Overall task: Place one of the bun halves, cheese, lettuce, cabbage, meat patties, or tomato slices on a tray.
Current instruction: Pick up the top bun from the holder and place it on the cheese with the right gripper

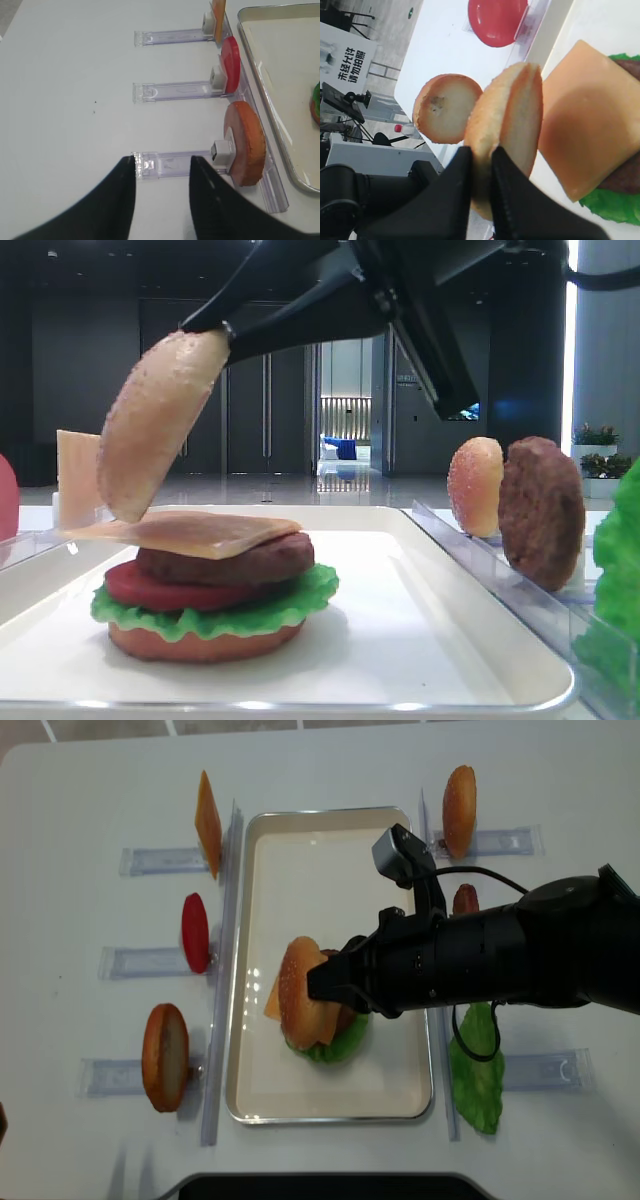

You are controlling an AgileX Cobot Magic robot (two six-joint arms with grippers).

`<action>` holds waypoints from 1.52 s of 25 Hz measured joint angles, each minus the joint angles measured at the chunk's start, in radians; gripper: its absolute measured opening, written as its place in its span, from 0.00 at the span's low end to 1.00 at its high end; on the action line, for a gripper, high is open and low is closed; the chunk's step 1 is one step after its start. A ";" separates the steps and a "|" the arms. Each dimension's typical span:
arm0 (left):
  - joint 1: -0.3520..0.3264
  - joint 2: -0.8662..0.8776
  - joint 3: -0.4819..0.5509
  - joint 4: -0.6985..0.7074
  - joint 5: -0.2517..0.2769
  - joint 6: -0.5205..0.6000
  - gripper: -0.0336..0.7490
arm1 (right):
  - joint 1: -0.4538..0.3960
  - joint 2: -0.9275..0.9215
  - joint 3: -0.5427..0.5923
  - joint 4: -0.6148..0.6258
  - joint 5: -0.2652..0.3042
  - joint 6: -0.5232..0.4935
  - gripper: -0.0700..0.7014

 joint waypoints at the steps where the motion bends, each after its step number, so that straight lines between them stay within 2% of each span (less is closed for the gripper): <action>1: 0.000 0.000 0.000 0.000 0.000 0.000 0.40 | 0.000 0.000 -0.001 0.000 -0.007 0.000 0.19; 10: 0.000 0.000 0.000 0.000 0.000 0.000 0.40 | 0.001 0.000 -0.066 -0.002 -0.057 0.026 0.19; 18: 0.000 0.000 0.000 0.000 0.000 0.000 0.40 | 0.074 0.000 -0.068 -0.002 -0.200 0.066 0.19; 33: 0.000 0.000 0.000 0.000 0.000 0.000 0.40 | 0.081 0.023 -0.069 -0.001 -0.228 0.088 0.19; 38: 0.000 0.000 0.000 0.000 0.000 0.000 0.40 | 0.081 0.023 -0.069 0.000 -0.227 0.063 0.19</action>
